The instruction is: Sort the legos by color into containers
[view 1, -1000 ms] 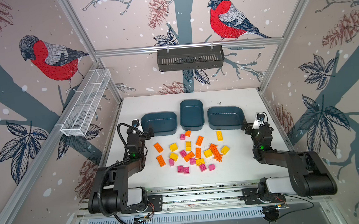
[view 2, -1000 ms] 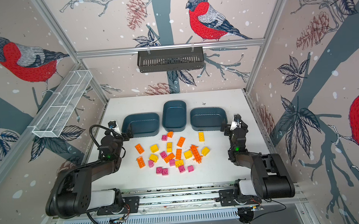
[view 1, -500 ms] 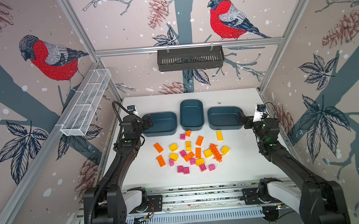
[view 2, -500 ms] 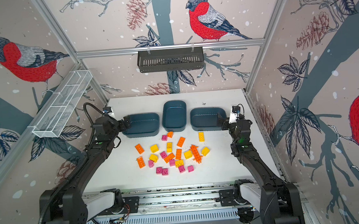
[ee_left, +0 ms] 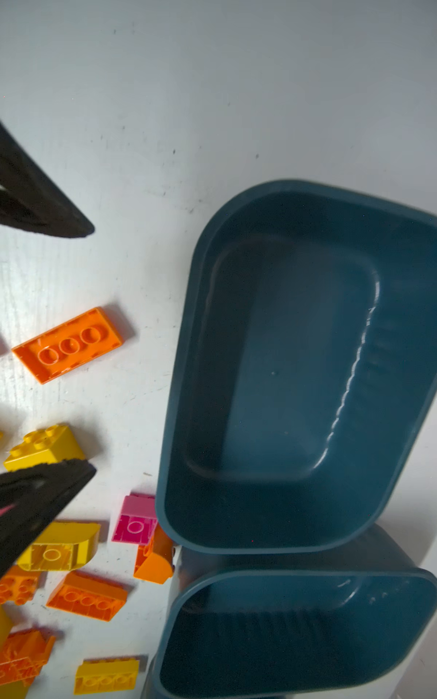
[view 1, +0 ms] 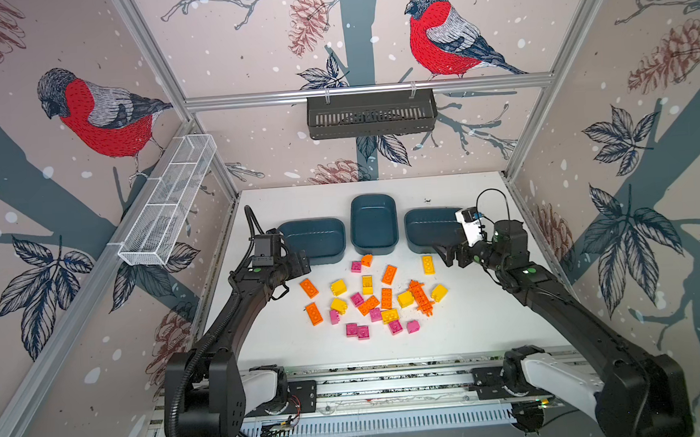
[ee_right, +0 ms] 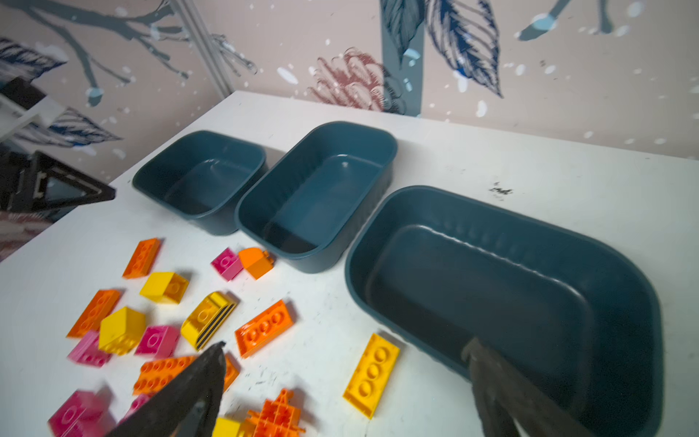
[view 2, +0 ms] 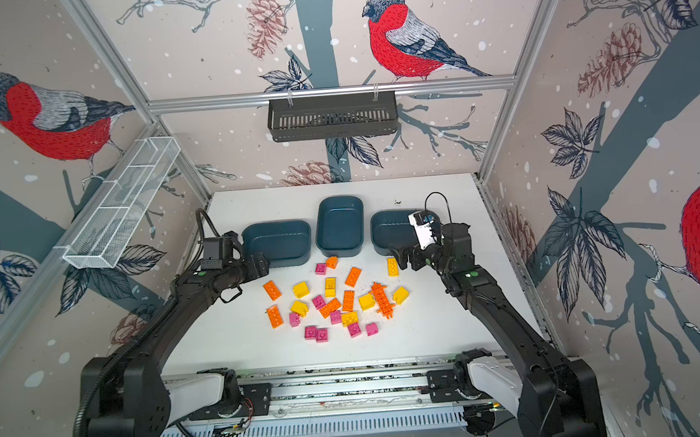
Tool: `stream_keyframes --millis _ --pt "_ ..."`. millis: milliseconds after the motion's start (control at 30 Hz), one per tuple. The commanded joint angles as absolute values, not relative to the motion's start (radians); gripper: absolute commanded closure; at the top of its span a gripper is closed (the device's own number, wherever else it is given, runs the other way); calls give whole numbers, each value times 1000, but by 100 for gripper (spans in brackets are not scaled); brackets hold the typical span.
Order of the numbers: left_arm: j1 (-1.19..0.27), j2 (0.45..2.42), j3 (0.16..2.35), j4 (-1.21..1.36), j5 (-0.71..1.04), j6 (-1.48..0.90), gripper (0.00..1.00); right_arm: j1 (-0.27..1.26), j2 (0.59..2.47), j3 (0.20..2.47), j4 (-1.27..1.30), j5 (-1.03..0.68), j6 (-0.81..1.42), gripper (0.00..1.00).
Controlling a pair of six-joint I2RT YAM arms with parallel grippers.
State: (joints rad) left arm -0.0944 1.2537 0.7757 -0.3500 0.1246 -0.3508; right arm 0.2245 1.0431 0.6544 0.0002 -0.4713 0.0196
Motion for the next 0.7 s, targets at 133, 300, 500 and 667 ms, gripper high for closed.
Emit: stream_keyframes --millis 133,300,500,667 --pt "-197 1321 767 -358 72 -453 11 283 1033 678 -179 -522 -50 1" --pt "-222 1417 809 -432 -9 -521 16 308 1028 681 -209 -515 -47 0" --pt "-245 1480 817 -439 -113 -627 25 336 1035 678 -212 -499 -40 1" --pt "-258 1511 807 -436 -137 -674 29 341 1042 681 -216 -496 -44 1"
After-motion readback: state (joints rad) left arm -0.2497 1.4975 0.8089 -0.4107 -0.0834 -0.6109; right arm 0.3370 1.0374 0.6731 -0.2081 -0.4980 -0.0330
